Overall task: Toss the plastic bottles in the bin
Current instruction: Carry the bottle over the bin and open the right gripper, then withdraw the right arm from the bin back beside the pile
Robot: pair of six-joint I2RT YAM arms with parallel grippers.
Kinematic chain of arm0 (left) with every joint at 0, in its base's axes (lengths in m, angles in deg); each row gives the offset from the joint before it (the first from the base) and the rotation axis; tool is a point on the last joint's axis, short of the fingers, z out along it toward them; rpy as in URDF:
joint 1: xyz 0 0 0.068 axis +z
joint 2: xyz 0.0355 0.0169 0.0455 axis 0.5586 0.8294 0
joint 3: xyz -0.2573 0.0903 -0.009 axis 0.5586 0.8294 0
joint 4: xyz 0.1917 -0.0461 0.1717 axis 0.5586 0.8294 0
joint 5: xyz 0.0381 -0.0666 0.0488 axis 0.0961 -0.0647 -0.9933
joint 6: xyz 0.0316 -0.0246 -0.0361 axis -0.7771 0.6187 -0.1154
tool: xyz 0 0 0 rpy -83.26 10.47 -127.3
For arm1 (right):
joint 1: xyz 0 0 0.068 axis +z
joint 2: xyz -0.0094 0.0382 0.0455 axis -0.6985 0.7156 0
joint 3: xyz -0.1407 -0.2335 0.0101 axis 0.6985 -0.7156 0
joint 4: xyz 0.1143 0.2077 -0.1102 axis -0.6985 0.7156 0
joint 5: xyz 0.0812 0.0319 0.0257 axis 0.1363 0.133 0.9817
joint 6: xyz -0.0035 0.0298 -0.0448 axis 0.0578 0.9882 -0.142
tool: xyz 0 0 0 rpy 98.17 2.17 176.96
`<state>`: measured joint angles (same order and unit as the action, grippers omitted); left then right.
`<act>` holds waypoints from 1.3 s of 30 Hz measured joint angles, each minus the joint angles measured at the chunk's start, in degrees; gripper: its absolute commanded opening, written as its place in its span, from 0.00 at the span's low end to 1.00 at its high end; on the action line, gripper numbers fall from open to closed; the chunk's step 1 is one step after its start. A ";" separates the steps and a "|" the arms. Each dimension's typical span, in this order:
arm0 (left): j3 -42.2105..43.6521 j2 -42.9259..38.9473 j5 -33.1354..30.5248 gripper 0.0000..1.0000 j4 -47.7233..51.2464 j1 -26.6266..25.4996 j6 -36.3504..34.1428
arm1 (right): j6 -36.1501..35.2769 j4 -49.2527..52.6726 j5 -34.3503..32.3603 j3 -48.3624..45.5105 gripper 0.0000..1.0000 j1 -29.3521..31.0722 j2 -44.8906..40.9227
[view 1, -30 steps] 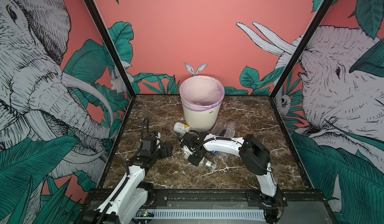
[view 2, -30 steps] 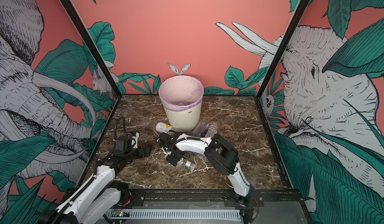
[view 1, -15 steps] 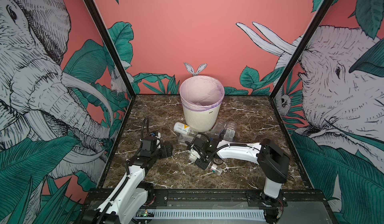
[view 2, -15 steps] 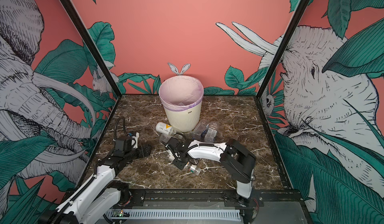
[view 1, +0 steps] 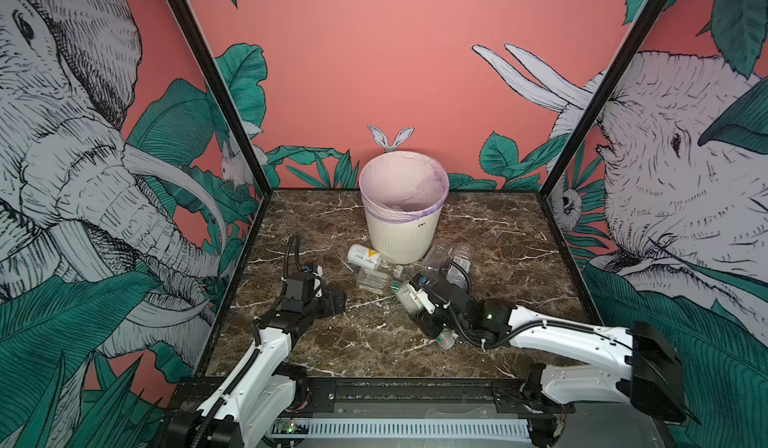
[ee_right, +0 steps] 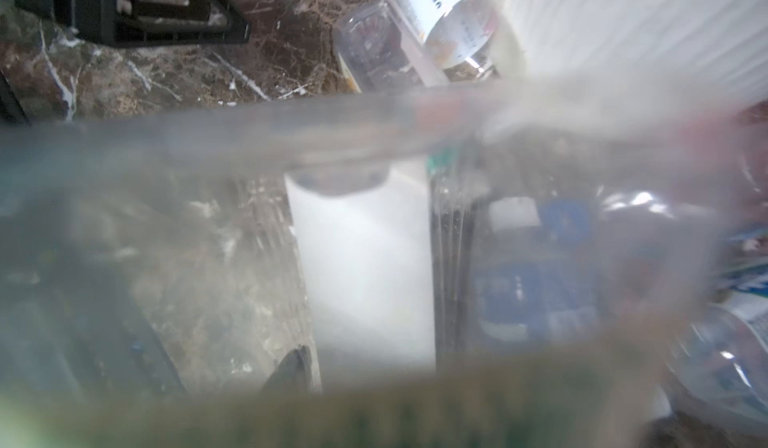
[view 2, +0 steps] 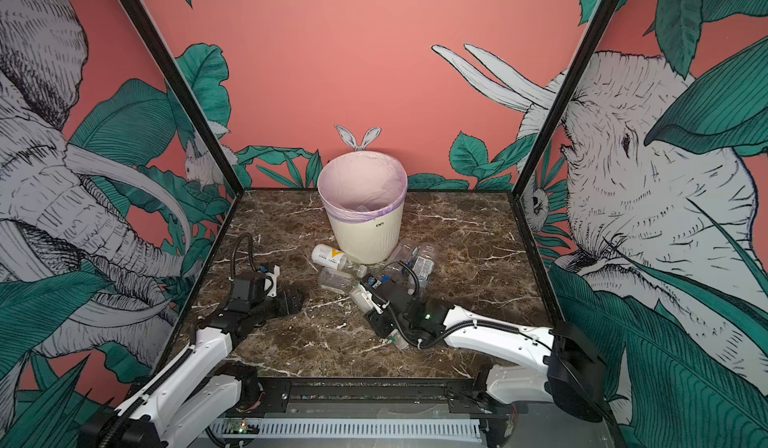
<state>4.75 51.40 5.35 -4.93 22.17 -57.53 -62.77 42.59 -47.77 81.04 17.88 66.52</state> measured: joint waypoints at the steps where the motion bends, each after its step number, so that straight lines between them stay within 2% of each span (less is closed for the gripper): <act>1: 0.00 0.13 0.04 0.94 0.00 0.00 0.00 | 0.35 -0.20 -0.96 -0.68 0.39 0.02 -1.97; 8: 0.00 0.59 0.26 0.94 -0.15 0.02 0.00 | 2.32 -0.13 -7.87 -2.16 0.38 0.02 -13.66; 12: 0.00 0.79 0.46 0.94 -0.20 0.02 0.00 | 2.82 3.39 -11.50 1.33 0.35 0.02 -16.76; 14: 0.00 0.76 0.61 0.94 -0.20 0.02 0.00 | 2.82 5.99 -13.07 6.21 0.34 0.02 -16.35; 19: 0.00 0.52 0.83 0.94 -0.37 0.02 -0.02 | 0.28 10.34 -15.85 25.77 0.33 -1.33 -10.01; 24: 0.00 0.52 0.83 0.94 -0.37 0.02 -0.02 | -2.82 10.93 -12.72 50.16 0.34 -9.68 4.24; 25: 0.00 0.48 0.83 0.94 -0.37 0.02 -0.02 | -3.13 10.93 -11.85 55.19 0.38 -11.67 7.98; 26: 0.00 0.44 0.83 0.94 -0.37 0.02 -0.02 | -3.19 11.17 -10.82 59.56 0.48 -13.20 11.30; 28: 0.00 0.26 0.85 0.94 -0.39 0.02 -0.02 | -2.95 11.58 -8.24 70.77 0.97 -16.98 20.98; 31: 0.00 0.26 1.01 0.94 -0.42 0.02 -0.02 | -3.28 14.56 -4.90 88.54 0.99 -21.18 36.24; 34: 0.00 0.44 1.22 0.94 -0.44 0.02 -0.02 | -3.34 18.27 -4.11 99.69 0.99 -23.63 47.04; 37: 0.00 0.42 1.31 0.94 -0.46 0.07 -0.02 | -3.63 21.16 -3.61 100.08 0.99 -25.22 49.40; 39: 0.02 0.07 1.31 0.94 -0.48 0.09 -0.02 | -4.13 20.65 -3.10 96.70 0.99 -25.57 47.23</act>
<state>4.77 51.47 6.66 -5.41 22.25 -57.56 -66.90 63.24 -50.87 177.73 -7.69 113.75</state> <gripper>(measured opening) 0.938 0.987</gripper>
